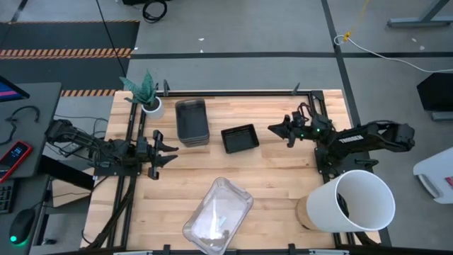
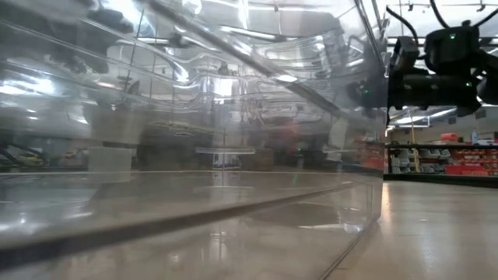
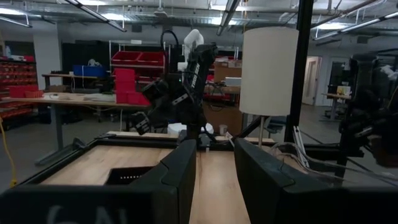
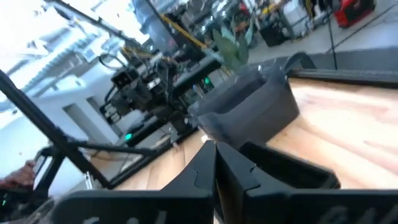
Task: Stack baskets by color
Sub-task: Return to Home Position
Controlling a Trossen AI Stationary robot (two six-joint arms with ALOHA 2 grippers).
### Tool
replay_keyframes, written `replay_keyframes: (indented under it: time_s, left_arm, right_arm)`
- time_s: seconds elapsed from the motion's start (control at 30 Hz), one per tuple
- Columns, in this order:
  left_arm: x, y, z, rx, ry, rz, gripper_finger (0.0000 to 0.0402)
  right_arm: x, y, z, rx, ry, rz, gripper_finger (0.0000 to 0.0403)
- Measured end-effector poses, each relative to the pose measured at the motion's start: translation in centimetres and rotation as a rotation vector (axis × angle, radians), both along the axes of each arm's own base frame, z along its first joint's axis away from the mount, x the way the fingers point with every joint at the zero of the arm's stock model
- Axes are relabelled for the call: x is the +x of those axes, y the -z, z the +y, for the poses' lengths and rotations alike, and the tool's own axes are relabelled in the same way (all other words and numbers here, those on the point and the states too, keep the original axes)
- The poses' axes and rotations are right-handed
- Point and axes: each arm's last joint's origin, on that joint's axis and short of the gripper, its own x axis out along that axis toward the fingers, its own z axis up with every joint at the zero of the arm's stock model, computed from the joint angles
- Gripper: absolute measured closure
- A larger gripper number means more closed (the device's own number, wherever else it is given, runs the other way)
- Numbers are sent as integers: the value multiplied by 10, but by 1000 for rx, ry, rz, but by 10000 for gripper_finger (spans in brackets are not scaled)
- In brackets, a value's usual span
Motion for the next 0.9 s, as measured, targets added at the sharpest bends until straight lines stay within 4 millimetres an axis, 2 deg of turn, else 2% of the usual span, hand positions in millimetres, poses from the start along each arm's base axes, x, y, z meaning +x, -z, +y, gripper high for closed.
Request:
replay_keyframes:
  time_s: [0.5, 0.9]
  left_arm:
    - [0, 1, 0, 5, 0, 14, 285]
    - [1, 2, 0, 7, 0, 19, 285]
  right_arm:
    - [0, -1, -1, -89, 28, -1, 387]
    - [0, -2, -1, -86, 28, -2, 388]
